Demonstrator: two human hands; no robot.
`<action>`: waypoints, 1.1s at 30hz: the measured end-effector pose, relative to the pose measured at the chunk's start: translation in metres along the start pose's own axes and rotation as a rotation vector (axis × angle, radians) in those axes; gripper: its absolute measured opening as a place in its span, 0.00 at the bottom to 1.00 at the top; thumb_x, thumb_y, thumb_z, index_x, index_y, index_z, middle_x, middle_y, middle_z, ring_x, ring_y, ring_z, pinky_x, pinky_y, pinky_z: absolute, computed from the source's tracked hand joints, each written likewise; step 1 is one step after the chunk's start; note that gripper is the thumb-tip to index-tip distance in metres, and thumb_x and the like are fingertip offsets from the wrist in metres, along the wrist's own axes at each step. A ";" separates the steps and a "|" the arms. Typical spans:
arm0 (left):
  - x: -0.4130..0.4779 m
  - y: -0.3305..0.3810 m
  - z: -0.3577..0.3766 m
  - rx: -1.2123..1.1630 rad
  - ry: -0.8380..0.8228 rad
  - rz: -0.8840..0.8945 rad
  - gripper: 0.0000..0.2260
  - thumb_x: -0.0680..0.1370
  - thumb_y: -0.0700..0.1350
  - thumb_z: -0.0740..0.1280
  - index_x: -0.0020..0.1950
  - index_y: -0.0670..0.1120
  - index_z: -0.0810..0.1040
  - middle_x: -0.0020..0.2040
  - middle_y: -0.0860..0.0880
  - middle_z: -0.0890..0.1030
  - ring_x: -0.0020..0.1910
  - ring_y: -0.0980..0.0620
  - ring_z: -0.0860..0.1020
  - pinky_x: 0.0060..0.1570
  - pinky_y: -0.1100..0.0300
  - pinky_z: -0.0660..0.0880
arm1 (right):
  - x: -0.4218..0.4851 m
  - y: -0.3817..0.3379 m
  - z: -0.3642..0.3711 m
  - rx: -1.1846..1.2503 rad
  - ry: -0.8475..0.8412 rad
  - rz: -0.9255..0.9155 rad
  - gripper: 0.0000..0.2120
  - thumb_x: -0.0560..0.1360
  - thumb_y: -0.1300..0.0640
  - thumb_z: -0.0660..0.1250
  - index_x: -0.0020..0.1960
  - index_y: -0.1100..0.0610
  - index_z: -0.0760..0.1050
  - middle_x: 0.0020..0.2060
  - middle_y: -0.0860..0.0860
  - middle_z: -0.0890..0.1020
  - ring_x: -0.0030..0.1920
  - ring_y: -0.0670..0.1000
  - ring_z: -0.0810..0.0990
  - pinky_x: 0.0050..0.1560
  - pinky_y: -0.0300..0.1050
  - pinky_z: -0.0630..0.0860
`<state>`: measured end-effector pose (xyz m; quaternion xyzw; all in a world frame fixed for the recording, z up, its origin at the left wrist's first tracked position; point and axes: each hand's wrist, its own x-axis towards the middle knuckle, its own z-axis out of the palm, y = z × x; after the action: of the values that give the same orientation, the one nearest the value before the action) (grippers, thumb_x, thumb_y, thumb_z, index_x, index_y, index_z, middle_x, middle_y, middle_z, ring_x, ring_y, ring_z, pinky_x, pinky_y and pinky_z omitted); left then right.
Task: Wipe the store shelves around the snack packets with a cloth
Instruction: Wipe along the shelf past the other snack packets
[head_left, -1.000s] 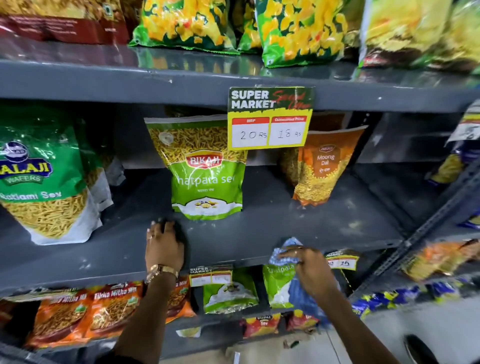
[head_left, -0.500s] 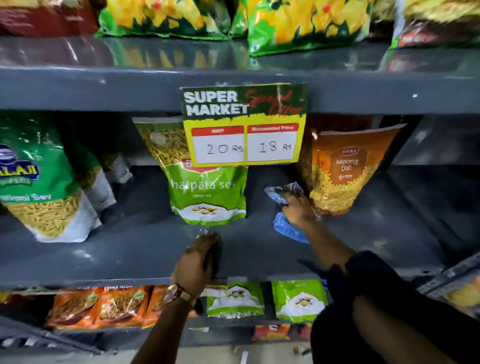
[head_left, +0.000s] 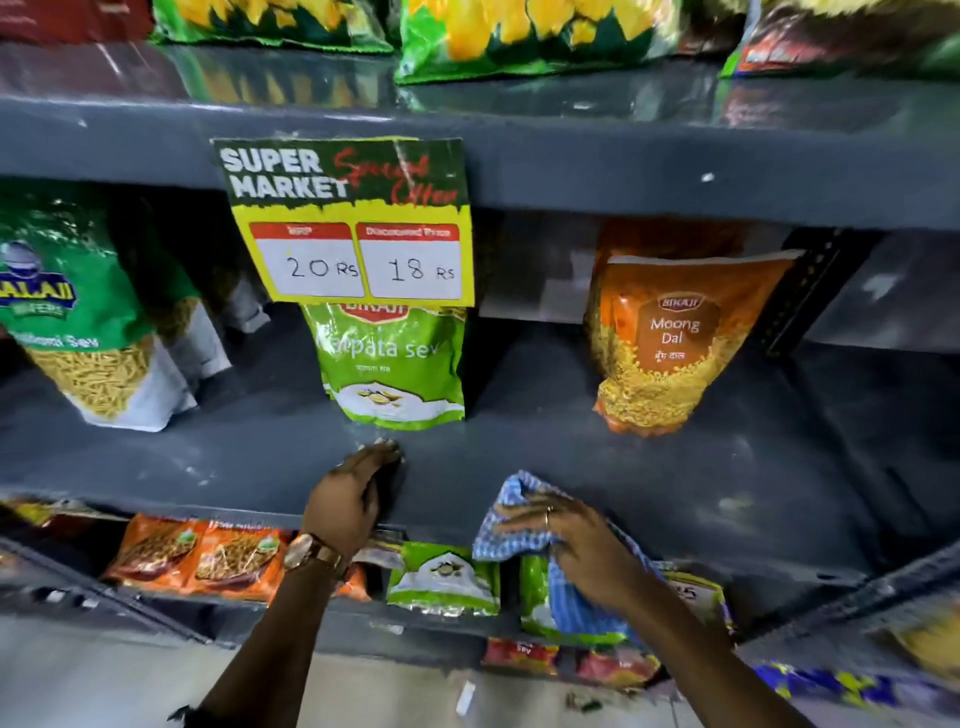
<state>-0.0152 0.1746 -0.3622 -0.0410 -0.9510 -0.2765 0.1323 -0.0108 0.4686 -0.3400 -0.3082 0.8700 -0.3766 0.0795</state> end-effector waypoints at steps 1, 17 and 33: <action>0.000 0.001 -0.001 0.008 -0.003 -0.019 0.23 0.70 0.46 0.52 0.59 0.47 0.77 0.60 0.45 0.80 0.57 0.44 0.79 0.58 0.58 0.70 | -0.010 -0.003 -0.002 0.016 -0.006 0.009 0.33 0.57 0.70 0.55 0.56 0.50 0.78 0.58 0.42 0.78 0.63 0.31 0.68 0.69 0.29 0.57; -0.009 0.035 -0.006 0.004 -0.025 -0.168 0.23 0.68 0.37 0.54 0.60 0.46 0.77 0.64 0.42 0.76 0.62 0.38 0.75 0.59 0.44 0.73 | 0.016 -0.012 -0.012 -0.148 0.214 0.345 0.27 0.66 0.73 0.57 0.58 0.52 0.77 0.61 0.56 0.79 0.62 0.56 0.76 0.66 0.46 0.69; 0.012 0.178 0.078 -0.169 -0.169 0.209 0.20 0.69 0.47 0.53 0.56 0.47 0.78 0.55 0.43 0.82 0.53 0.42 0.80 0.52 0.51 0.76 | -0.121 0.026 -0.150 -0.129 0.919 0.847 0.14 0.72 0.63 0.60 0.55 0.61 0.77 0.50 0.69 0.80 0.51 0.69 0.78 0.51 0.58 0.74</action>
<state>-0.0177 0.3669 -0.3307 -0.1737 -0.9226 -0.3360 0.0757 0.0176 0.6448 -0.2641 0.2525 0.8828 -0.3532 -0.1791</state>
